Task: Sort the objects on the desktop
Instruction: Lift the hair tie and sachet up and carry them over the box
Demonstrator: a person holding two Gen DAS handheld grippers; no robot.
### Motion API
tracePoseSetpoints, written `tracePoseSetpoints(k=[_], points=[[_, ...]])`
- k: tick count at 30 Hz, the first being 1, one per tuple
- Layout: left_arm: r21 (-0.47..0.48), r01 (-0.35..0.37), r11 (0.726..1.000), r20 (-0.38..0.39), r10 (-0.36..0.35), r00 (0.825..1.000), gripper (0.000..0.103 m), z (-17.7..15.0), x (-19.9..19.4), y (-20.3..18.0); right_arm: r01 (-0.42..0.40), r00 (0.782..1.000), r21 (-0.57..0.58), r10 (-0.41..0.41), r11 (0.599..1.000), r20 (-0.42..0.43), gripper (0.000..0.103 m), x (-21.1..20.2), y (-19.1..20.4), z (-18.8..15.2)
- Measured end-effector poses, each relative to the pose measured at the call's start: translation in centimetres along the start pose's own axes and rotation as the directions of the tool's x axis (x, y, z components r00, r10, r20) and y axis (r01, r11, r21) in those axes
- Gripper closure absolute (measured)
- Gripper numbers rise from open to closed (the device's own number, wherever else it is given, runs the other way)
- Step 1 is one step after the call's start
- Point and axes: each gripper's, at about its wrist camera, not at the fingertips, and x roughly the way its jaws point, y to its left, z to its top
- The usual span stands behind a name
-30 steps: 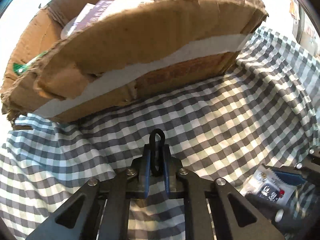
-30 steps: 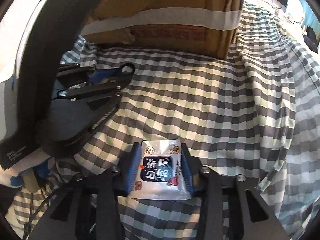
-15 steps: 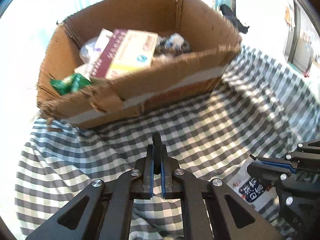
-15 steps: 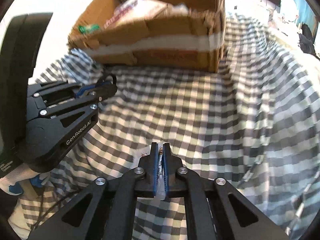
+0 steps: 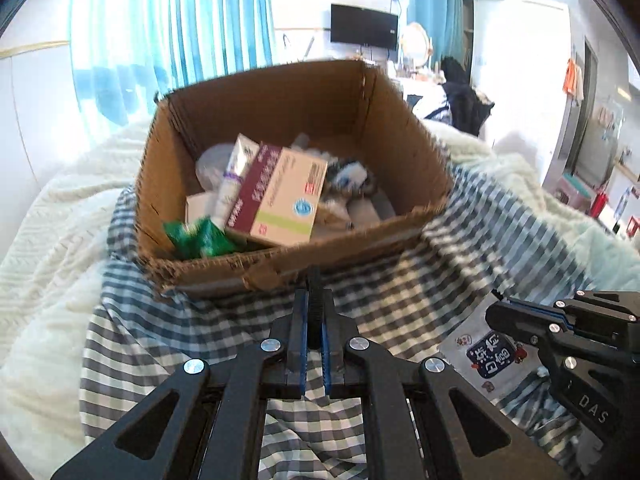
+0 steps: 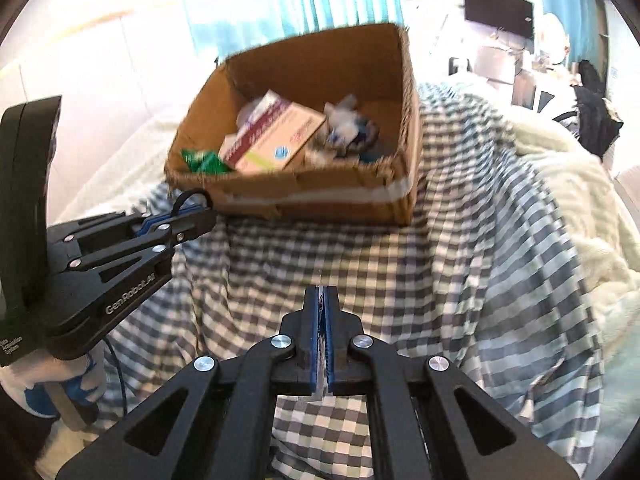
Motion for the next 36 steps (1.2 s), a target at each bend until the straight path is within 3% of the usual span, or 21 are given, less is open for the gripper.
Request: tracePoseSetpoints(k=[8,12,18,27,36], points=[[-0.025,0.013,1.0,0.084,-0.011,0.996,0.098,1.8,-3.0,0.5,0.021,0.986,-0.024,-0.016,0.999,0.164,0.101,-3.5,0.7,2.8],[-0.03,0.013,0.999,0.149,-0.008,0.989,0.098,3.2,-4.6,0.6,0.091,0.957,-0.053,-0.072,0.994,0.28,0.101,-6.0,2.0,4.3],[-0.014,-0.01,1.0,0.225,0.013,0.974,0.098,5.8,-6.5,0.0,0.103,0.915,-0.072,-0.066,0.992,0.398,0.101,-8.4,3.5,7.7],[-0.022,-0.048,0.999,0.337,0.052,0.94,0.098,10.1,-8.9,1.2,0.119,0.851,-0.098,-0.051,0.988,0.523,0.101,-10.7,4.9,12.5],[-0.01,-0.084,0.996,0.411,0.081,0.908,0.098,13.8,-8.3,2.2,0.133,0.826,-0.1,-0.055,0.986,0.561,0.101,-9.8,4.9,15.6]])
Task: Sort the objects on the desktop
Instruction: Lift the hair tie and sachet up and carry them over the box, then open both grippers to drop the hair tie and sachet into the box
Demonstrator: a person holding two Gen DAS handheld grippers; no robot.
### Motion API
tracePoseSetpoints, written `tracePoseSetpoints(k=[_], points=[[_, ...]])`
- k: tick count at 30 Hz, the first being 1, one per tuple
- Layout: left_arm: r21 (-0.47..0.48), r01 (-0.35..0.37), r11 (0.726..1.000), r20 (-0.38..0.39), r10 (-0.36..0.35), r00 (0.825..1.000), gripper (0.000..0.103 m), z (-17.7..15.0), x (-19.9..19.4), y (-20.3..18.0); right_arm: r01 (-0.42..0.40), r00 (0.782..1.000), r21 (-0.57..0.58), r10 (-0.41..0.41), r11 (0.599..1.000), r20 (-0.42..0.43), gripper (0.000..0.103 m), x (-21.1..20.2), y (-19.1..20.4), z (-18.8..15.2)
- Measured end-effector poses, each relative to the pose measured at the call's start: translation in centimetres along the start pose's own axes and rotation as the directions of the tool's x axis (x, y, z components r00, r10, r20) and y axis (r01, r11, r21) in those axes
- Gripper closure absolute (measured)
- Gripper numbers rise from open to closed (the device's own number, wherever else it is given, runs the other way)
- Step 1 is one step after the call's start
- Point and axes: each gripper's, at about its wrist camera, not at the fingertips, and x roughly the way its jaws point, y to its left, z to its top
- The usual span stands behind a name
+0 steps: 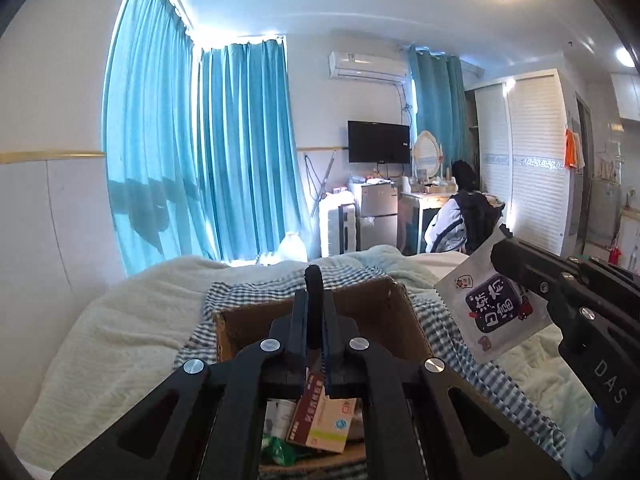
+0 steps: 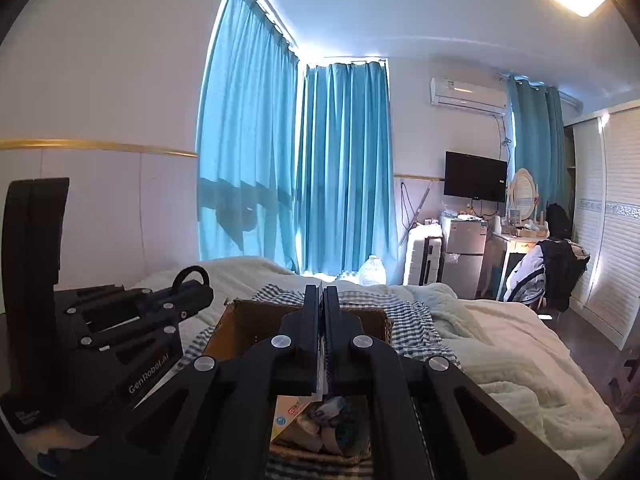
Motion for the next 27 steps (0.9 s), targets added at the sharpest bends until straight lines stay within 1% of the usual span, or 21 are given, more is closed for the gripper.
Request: tracePoseSetpoints(k=[5,11,14,18,22,26,27], points=[[0.004,-0.008,1.0,-0.012,0.008,1.0,0.098,0.1,2.6,0.5,0.001,1.0,-0.01,-0.001,1.0,0.001,0.101,2.3,-0.1,0.0],[-0.001,-0.015,1.0,-0.054,0.015,0.998,0.098,-0.8,6.4,1.2,-0.001,1.0,-0.01,0.0,1.0,-0.021,0.101,5.4,-1.0,-1.0],[-0.02,-0.012,1.0,-0.085,0.011,0.996,0.098,-1.6,8.3,1.9,-0.001,0.999,-0.004,0.001,1.0,-0.043,0.101,7.2,-1.8,-1.5],[-0.02,-0.017,1.0,-0.121,0.014,0.993,0.097,-2.7,11.0,2.2,-0.001,0.997,0.009,0.002,1.0,-0.078,0.101,9.6,-3.0,-2.6],[-0.071,0.019,0.997,-0.164,-0.03,0.986,0.097,-4.1,13.7,2.7,-0.002,0.994,0.018,0.004,1.0,-0.11,0.101,11.6,-3.8,-3.8],[-0.059,0.008,0.998,-0.183,-0.019,0.983,0.097,-5.0,15.0,2.3,-0.003,0.989,0.027,0.007,1.0,-0.148,0.101,14.2,-4.2,-5.1],[-0.058,0.009,0.998,-0.189,-0.02,0.982,0.096,-5.1,15.3,2.3,-0.002,0.987,0.031,0.007,1.0,-0.162,0.101,15.0,-4.4,-5.6]])
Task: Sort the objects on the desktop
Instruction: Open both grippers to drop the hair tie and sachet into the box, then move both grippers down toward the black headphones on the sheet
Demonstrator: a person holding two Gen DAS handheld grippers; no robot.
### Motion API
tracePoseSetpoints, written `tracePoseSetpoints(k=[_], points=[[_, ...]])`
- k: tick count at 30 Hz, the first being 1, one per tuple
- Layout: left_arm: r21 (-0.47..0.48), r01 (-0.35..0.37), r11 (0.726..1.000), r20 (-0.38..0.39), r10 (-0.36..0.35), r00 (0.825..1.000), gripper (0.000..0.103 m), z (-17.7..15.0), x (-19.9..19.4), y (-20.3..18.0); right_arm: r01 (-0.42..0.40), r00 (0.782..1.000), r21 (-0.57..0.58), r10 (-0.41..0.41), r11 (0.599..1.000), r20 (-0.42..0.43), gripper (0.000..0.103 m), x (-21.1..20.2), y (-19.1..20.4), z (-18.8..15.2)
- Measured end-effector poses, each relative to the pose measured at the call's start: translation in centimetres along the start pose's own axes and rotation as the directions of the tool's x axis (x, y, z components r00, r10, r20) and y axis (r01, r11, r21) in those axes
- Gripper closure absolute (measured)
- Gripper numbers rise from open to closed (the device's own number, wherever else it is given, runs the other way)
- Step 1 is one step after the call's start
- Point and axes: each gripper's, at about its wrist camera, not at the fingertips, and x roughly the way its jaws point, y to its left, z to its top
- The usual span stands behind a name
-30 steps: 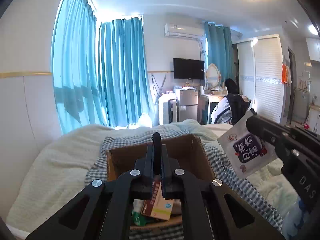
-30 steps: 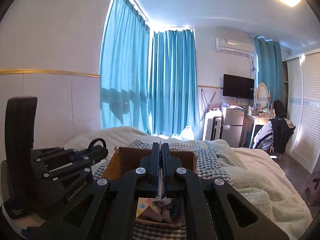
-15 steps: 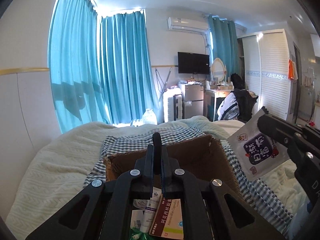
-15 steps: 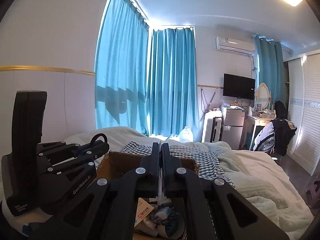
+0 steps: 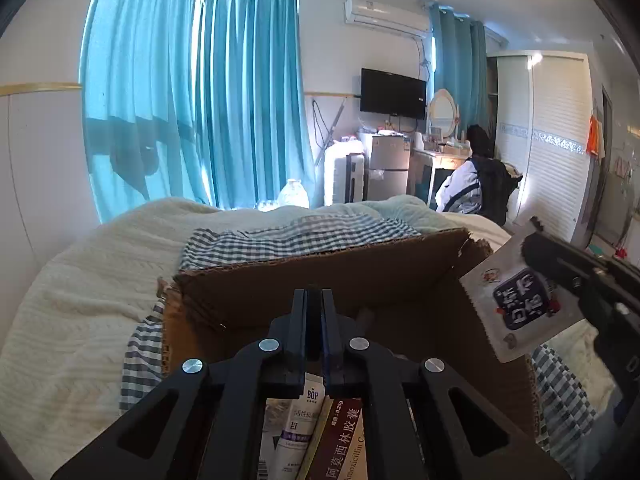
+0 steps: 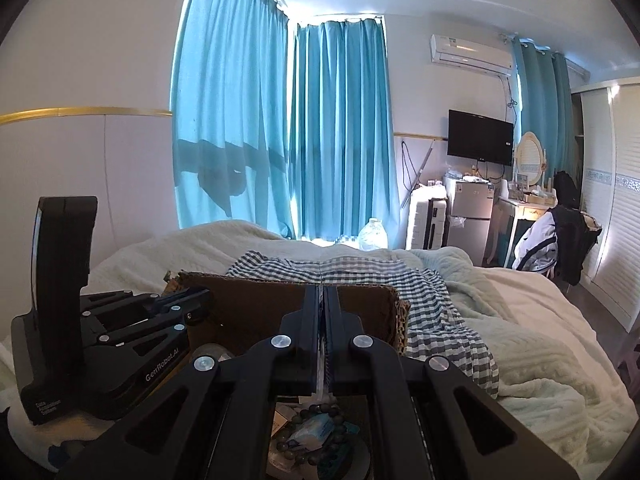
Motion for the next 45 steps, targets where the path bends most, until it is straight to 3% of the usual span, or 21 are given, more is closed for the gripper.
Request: tracePoseSetpoints(k=[2,4,5,7,8,11,13,23,25,29,31,39,45], points=[[0.007,-0.006,1.0,-0.022,0.007,1.0,0.094,-0.1,1.0,0.0,0.012,1.0,0.001,-0.012,1.0,-0.017,0.101,1.2,-0.4,-0.6],[-0.007,0.002,1.0,-0.05,-0.003,0.999,0.081,-0.5,1.6,0.2,0.048,0.999,0.004,-0.048,0.999,-0.015,0.101,1.7,-0.8,-1.1],[-0.026,0.01,1.0,-0.057,-0.011,0.998,0.068,-0.6,1.7,0.4,0.056,0.998,0.003,-0.056,0.998,-0.017,0.1,1.7,-0.9,-1.3],[-0.06,0.004,0.998,-0.052,-0.007,0.999,0.033,-0.8,1.5,0.9,0.058,0.998,0.001,-0.058,0.998,-0.015,0.099,1.5,-1.1,-1.4],[-0.063,-0.007,0.998,-0.041,0.004,0.999,0.031,-0.7,1.2,0.9,0.059,0.998,0.001,-0.059,0.998,-0.013,0.097,1.3,-1.1,-1.4],[-0.051,-0.018,0.999,-0.016,0.017,1.0,0.029,-0.1,0.1,0.8,0.062,0.998,-0.003,-0.062,0.998,0.006,0.08,0.6,-0.7,-0.9],[-0.052,-0.022,0.998,-0.003,0.022,1.0,0.023,0.5,-0.7,0.8,0.063,0.998,-0.002,-0.063,0.998,0.018,0.076,0.0,-0.5,-0.6],[-0.06,-0.045,0.997,0.076,0.049,0.996,0.006,2.9,-5.8,0.7,0.06,0.996,0.018,-0.061,0.998,0.069,0.064,-5.0,-0.5,1.4],[-0.062,-0.052,0.997,0.089,0.057,0.994,0.001,3.3,-7.0,0.7,0.059,0.995,0.024,-0.061,0.998,0.083,0.053,-6.1,-0.5,1.9],[-0.078,-0.05,0.996,0.113,0.059,0.992,0.0,3.7,-10.1,1.0,0.029,0.992,0.06,-0.036,0.998,0.119,0.03,-9.3,-0.4,2.9],[-0.077,-0.053,0.996,0.136,0.064,0.989,0.0,3.8,-12.2,1.1,0.016,0.991,0.079,-0.026,0.997,0.128,0.026,-11.1,-0.3,3.2],[-0.09,-0.061,0.994,0.142,0.074,0.987,0.0,3.2,-17.1,0.7,0.016,0.996,0.074,-0.022,0.997,0.087,0.018,-16.4,1.3,2.8],[-0.06,-0.036,0.998,0.07,0.04,0.997,0.0,-0.3,-19.1,-0.1,0.062,0.998,0.033,-0.062,0.998,0.002,0.018,-19.4,2.4,-0.5]])
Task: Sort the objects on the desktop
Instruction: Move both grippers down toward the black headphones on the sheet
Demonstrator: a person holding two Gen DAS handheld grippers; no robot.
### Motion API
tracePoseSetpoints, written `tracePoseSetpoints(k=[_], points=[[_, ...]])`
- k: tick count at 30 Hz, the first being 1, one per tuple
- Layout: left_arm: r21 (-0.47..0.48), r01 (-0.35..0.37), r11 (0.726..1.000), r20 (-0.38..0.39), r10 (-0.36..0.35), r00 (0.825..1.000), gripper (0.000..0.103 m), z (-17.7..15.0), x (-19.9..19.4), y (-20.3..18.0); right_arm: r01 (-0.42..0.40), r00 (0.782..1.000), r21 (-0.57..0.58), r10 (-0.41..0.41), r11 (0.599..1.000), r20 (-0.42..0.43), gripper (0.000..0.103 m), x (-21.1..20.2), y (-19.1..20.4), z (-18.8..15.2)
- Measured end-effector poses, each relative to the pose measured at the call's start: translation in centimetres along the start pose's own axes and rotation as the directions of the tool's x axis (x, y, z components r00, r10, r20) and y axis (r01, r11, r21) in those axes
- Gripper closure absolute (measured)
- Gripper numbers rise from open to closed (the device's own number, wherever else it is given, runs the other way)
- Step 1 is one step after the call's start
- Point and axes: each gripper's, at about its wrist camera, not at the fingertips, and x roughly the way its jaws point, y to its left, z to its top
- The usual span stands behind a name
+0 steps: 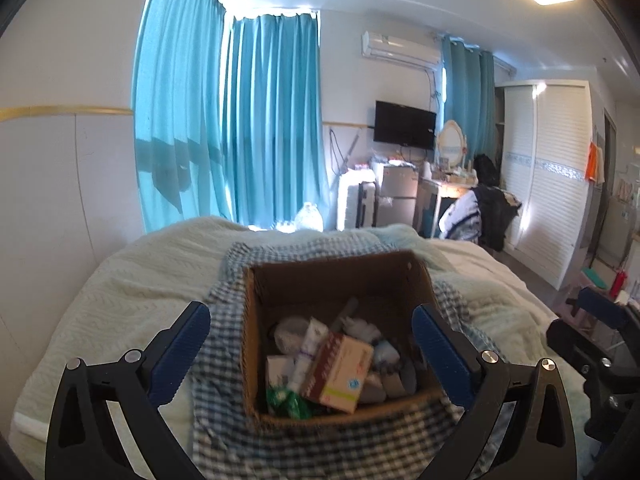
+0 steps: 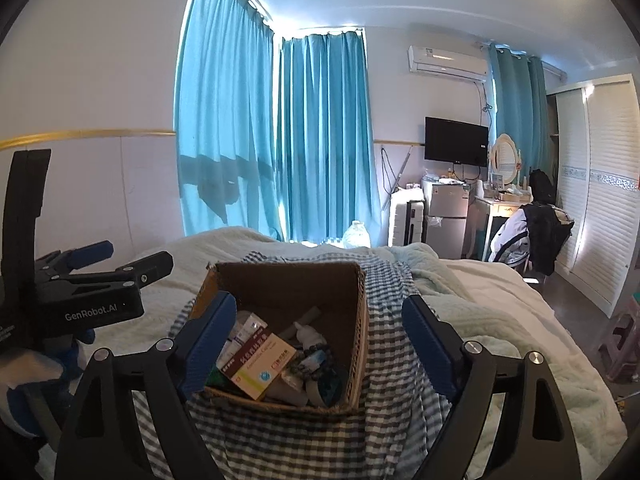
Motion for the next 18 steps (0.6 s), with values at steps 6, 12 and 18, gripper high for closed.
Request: tracePoseSetpoints(k=[6,12,18], points=[[-0.016,0.009,1.0,-0.053,-0.01,0.999,0.0,-4.4,-1.5,-0.6,0.051,0.994,0.033,-0.047,0.998,-0.1,0.021,-1.8,-1.2,-3.7],[0.009,-0.002,1.0,-0.167,0.003,0.986,0.0,-10.6,-1.0,-1.9,0.075,0.98,0.064,-0.062,0.995,-0.188,0.035,-2.7,-2.4,-7.2],[-0.049,0.036,0.998,-0.383,-0.052,0.922,0.0,-17.2,0.1,-2.0,0.06,0.951,0.082,-0.032,0.995,-0.308,0.047,-2.2,-2.2,-12.1]])
